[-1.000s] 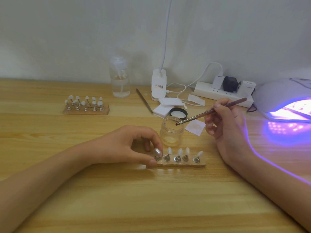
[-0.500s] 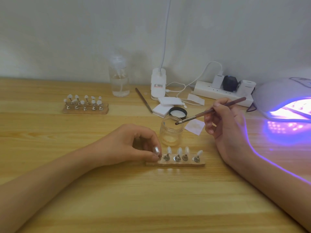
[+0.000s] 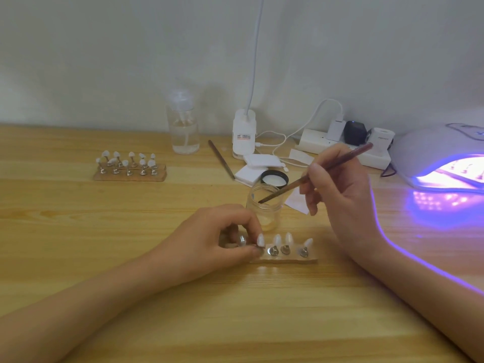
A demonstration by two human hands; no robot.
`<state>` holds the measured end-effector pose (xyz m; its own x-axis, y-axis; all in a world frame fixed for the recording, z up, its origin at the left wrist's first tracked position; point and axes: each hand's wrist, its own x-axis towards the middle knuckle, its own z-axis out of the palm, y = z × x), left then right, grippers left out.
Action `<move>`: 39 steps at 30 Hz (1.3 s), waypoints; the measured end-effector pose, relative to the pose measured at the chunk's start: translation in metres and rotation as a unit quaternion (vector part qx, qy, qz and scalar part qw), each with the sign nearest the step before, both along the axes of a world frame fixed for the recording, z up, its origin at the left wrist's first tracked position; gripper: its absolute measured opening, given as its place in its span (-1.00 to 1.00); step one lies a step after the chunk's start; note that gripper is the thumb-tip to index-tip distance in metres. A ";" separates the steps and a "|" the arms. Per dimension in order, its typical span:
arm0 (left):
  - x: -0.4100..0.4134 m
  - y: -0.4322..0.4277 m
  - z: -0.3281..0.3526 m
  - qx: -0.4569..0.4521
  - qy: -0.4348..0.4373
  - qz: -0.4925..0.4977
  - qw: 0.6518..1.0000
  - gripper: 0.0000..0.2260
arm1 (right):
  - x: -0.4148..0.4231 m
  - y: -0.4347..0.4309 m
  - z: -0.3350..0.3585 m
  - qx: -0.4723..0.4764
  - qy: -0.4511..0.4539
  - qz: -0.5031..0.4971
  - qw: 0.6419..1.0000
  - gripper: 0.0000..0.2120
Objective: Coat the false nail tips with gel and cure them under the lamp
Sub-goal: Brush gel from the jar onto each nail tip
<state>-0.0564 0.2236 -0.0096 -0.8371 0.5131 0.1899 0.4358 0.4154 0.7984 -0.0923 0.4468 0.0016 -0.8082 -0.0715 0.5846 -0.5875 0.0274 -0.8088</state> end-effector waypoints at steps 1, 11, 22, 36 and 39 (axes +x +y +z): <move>0.000 0.000 0.000 -0.003 0.011 -0.004 1.000 -0.88 | 0.001 -0.002 0.001 0.028 0.009 0.003 1.000 -0.90; 0.003 0.000 0.005 0.069 0.059 0.000 0.996 -0.92 | 0.001 -0.006 -0.004 0.086 -0.005 0.015 0.996 -0.91; -0.021 0.000 0.012 0.255 -0.020 0.092 0.962 -0.91 | -0.004 0.001 -0.008 -0.079 -0.073 -0.027 0.994 -0.90; -0.032 -0.002 0.001 0.225 -0.035 0.160 0.960 -0.88 | -0.011 0.008 -0.007 -0.185 -0.152 -0.011 0.971 -0.89; -0.032 -0.003 0.000 0.218 -0.032 0.158 0.963 -0.88 | -0.011 0.009 -0.008 -0.183 -0.169 -0.002 0.968 -0.94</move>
<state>-0.0885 0.2206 -0.0092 -0.9556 0.1139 0.2718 0.2863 0.1393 0.9480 -0.1032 0.4562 -0.0060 -0.9578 0.0939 0.2715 -0.2873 -0.2957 -0.9111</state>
